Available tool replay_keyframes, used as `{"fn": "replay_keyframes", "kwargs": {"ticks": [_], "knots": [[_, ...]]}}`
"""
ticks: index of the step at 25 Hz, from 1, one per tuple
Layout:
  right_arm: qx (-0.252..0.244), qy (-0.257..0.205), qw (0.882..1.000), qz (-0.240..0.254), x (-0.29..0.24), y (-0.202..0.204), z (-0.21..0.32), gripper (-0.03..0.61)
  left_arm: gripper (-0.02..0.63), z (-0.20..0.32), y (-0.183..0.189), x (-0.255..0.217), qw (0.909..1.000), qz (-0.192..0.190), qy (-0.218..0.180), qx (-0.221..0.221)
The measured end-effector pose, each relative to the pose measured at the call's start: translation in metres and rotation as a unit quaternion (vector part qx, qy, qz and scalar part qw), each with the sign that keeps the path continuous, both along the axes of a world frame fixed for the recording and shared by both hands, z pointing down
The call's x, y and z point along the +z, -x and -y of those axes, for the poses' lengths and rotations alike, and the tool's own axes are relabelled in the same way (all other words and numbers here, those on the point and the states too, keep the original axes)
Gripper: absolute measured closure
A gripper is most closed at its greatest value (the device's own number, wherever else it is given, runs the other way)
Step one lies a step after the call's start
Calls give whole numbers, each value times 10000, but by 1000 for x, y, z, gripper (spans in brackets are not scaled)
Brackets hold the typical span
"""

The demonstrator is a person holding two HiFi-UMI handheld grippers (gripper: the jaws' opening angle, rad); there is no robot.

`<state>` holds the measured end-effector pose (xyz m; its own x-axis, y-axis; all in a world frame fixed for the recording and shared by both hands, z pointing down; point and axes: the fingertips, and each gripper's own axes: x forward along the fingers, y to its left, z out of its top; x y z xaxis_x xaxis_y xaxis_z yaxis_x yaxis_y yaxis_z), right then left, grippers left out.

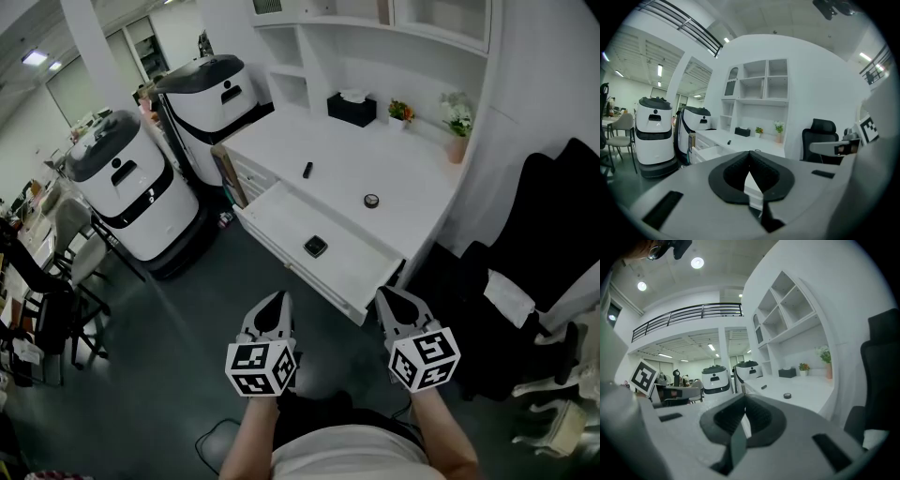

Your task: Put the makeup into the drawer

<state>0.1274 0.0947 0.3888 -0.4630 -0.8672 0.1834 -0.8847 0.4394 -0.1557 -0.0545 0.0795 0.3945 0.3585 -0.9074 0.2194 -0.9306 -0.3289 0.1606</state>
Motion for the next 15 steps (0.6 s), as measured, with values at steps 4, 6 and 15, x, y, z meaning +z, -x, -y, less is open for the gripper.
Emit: {"fn": "replay_keyframes", "kwargs": {"ticks": [4,6,15], "knots": [[-65,-64,10000,-10,-5,5,-3,575,615,-4,3,-1,10000,1,1,-27],[-90,-115,9999,-14,-8,8,-4,575,615,-5,4,-2,10000,-3,-14,-40],[-232,-234,9995,36,-15,18,-9,575,615,-9,11,-4,9999,74,-58,-110]]}}
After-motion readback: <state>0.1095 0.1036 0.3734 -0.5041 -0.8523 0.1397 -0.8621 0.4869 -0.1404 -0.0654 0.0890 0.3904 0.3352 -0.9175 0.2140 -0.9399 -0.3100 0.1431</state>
